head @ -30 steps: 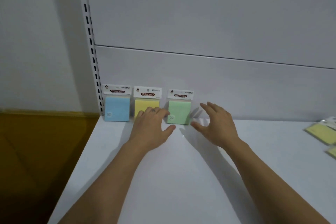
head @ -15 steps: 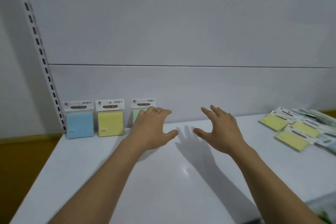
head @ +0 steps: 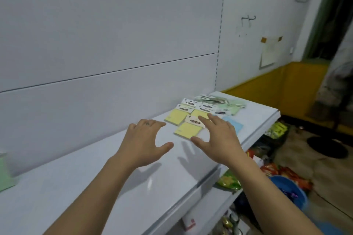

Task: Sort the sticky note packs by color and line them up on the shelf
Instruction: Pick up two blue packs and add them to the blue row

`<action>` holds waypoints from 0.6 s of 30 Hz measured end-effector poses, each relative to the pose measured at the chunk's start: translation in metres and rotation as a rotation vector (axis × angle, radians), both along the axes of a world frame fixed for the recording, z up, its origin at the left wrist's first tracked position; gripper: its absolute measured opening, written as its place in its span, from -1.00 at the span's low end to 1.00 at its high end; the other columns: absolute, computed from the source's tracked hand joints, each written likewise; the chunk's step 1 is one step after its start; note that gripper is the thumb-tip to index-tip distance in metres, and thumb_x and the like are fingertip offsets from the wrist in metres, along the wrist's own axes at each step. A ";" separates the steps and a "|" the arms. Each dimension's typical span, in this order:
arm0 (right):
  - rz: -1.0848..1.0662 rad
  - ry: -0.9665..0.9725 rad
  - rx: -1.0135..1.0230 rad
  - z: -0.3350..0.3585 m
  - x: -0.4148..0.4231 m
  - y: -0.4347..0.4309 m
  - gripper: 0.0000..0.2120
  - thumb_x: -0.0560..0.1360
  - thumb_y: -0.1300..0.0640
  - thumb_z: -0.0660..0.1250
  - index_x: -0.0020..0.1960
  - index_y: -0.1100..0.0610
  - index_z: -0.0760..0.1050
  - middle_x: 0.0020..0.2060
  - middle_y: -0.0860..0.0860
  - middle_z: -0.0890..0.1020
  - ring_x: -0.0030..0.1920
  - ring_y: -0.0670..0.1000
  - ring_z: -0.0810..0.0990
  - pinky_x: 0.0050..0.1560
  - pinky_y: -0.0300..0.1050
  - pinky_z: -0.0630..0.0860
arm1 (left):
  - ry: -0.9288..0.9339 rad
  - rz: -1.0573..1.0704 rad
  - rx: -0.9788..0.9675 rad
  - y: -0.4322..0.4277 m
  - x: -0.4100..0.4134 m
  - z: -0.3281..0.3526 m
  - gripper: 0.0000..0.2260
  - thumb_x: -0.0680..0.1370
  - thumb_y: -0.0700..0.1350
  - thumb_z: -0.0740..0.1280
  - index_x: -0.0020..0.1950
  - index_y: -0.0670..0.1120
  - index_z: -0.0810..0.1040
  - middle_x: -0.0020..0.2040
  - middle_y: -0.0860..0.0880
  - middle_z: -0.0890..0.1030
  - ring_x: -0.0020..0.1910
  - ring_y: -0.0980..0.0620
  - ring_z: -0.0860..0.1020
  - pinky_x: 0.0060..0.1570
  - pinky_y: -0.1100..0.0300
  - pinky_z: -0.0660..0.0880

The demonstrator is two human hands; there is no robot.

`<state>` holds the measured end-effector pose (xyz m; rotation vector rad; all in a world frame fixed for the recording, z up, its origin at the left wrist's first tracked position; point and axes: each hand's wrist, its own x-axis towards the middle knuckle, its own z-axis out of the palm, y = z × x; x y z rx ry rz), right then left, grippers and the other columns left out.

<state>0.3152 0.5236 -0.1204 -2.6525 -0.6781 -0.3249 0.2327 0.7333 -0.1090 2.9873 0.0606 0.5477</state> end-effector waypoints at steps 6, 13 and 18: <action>-0.118 0.049 -0.010 -0.011 0.036 -0.086 -0.31 0.48 -0.33 0.16 0.52 -0.12 0.09 0.54 0.01 0.13 0.52 0.05 0.07 0.49 0.12 0.00 | 0.024 -0.059 0.028 -0.070 0.063 -0.006 -0.41 0.45 0.33 0.18 0.42 0.12 0.30 0.41 0.07 0.39 0.39 0.02 0.29 0.27 0.01 0.22; -0.159 0.075 -0.012 -0.018 0.069 -0.111 -0.30 0.47 -0.34 0.18 0.51 -0.10 0.13 0.52 0.02 0.19 0.50 0.05 0.12 0.45 0.08 0.06 | 0.071 -0.022 0.036 -0.084 0.099 -0.021 -0.42 0.45 0.32 0.18 0.42 0.12 0.31 0.40 0.05 0.40 0.37 0.00 0.31 0.25 0.00 0.23; -0.183 0.148 -0.063 -0.023 0.092 -0.104 -0.30 0.45 -0.33 0.20 0.50 -0.07 0.16 0.49 0.01 0.25 0.47 0.06 0.20 0.40 0.10 0.16 | 0.091 -0.041 -0.005 -0.082 0.121 -0.028 -0.43 0.44 0.31 0.20 0.39 0.12 0.33 0.38 0.06 0.42 0.35 0.00 0.32 0.24 0.00 0.24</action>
